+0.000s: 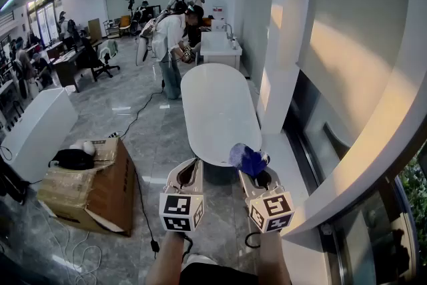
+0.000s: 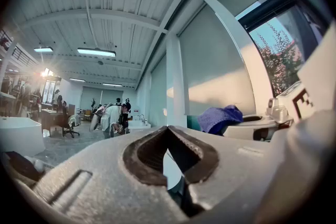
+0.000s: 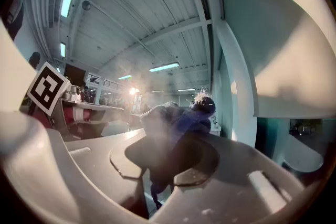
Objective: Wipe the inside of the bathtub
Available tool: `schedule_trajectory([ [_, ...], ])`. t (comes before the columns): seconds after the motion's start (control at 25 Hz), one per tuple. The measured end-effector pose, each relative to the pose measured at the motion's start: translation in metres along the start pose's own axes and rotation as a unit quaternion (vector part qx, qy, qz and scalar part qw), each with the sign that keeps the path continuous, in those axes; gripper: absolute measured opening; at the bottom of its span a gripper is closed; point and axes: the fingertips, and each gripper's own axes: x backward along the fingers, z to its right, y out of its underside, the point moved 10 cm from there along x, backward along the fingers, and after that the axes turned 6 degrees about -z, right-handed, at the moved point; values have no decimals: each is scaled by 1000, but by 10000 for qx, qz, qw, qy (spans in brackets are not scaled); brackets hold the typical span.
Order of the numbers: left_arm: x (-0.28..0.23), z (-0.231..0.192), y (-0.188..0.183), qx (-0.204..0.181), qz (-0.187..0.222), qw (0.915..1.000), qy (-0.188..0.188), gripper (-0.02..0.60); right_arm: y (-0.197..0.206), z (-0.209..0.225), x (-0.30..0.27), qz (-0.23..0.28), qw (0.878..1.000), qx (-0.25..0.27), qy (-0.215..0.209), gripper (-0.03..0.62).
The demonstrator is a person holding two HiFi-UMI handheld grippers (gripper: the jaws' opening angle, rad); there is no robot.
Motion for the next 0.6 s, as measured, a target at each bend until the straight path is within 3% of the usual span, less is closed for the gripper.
schedule_trajectory([
  [0.6,-18,12,6,-84,44,10000,-30,5,8,23,-2,23,9996,-28,285,99],
])
